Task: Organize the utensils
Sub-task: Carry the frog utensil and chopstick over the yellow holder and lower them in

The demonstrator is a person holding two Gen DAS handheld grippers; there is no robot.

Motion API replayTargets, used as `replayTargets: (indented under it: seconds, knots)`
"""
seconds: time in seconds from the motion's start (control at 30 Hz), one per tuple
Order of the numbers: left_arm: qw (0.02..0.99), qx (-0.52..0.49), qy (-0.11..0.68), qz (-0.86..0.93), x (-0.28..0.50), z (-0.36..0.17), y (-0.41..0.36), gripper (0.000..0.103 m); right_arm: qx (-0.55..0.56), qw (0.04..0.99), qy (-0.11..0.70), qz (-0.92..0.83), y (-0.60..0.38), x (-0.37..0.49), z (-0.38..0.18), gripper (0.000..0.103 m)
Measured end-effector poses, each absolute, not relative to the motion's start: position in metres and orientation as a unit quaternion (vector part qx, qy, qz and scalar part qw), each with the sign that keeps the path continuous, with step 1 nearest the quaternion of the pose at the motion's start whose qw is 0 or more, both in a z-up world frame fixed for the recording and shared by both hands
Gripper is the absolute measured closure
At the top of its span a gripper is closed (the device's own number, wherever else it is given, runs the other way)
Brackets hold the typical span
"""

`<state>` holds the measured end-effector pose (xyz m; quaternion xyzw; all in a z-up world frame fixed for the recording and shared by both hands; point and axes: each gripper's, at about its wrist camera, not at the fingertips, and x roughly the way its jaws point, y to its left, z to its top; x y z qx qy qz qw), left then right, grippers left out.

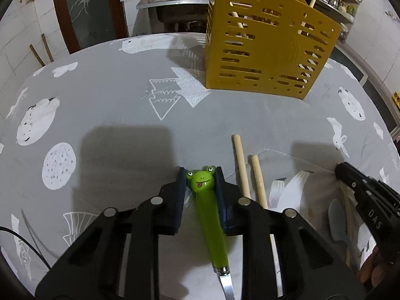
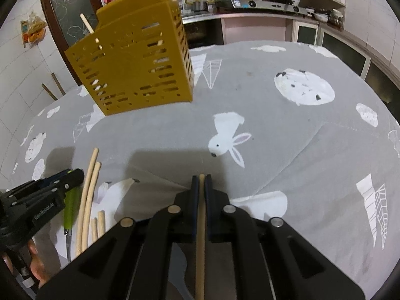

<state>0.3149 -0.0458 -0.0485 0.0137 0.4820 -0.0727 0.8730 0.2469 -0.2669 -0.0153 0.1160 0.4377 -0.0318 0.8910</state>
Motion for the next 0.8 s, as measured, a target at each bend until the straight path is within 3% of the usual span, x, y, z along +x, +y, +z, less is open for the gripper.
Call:
replayTargets:
  seconds: [0.2, 0.43, 0.6, 0.8]
  knots:
    - [0.892, 0.003, 0.446, -0.074, 0.308, -0.028, -0.045, 0.082, 0.110, 0.916, 0.385, -0.029, -0.269, 0.242, 0.015, 0.098]
    - [0.934, 0.009, 0.348, -0.080, 0.297, 0.039, -0.049, 0.082, 0.141, 0.945, 0.296, 0.005, -0.277, 0.243, 0.067, 0.098]
    - [0.955, 0.014, 0.284, -0.077, 0.296, 0.076, -0.045, 0.082, 0.160, 0.947, 0.274, 0.045, -0.283, 0.254, 0.097, 0.098]
    - [0.968, 0.020, 0.239, -0.074, 0.298, 0.097, -0.043, 0.082, 0.106, 0.974, 0.199, 0.016, -0.280, 0.251, 0.126, 0.098]
